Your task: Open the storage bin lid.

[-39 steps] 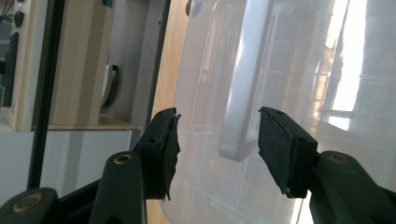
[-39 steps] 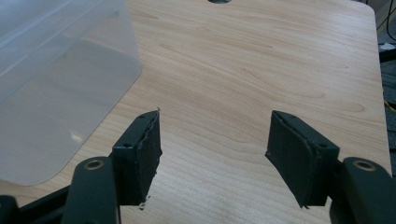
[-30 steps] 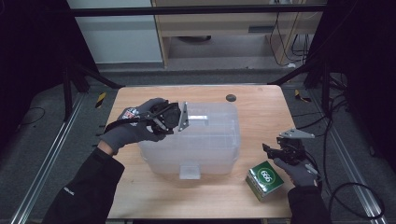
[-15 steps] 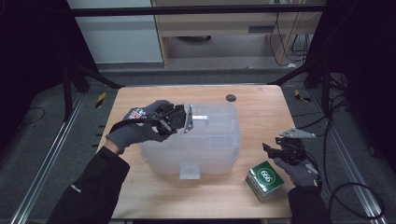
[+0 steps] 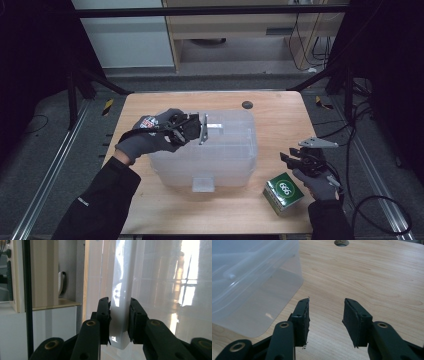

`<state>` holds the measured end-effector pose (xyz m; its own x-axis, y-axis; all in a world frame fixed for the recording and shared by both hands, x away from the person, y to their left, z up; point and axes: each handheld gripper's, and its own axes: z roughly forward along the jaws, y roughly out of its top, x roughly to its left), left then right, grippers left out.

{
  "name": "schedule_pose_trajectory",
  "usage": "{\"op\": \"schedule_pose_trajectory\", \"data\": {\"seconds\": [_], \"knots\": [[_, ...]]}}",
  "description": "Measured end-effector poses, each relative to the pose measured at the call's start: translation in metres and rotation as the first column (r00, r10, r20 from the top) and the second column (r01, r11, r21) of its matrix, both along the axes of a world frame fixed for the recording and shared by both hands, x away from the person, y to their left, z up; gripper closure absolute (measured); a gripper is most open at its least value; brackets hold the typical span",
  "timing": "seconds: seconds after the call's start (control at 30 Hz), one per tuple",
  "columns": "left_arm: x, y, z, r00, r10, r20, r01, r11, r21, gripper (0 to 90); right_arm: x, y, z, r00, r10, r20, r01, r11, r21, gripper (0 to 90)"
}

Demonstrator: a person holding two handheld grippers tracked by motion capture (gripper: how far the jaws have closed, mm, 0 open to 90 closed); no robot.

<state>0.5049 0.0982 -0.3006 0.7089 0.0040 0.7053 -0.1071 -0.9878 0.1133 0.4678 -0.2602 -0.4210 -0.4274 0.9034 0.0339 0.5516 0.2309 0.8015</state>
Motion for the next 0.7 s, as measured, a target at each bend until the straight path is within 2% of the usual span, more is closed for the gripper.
{"op": "schedule_pose_trajectory", "data": {"seconds": [0.23,0.57,0.7], "knots": [[-0.002,-0.001,-0.001,0.9999,-0.001,0.013,0.001,1.0,0.005,74.1,-0.003,0.006,0.005,0.9996,0.027,-0.003,-0.027,0.9996,0.008,62.2],[-0.001,0.0,0.0,0.9999,0.001,0.017,-0.001,1.0,-0.005,74.0,-0.01,0.019,0.015,0.996,0.088,0.015,-0.088,0.9957,0.027,71.2],[0.001,0.001,0.0,0.9999,0.004,0.014,-0.004,0.9997,-0.023,73.7,-0.011,0.022,0.017,0.9947,0.102,0.013,-0.102,0.9942,0.033,75.4]]}}
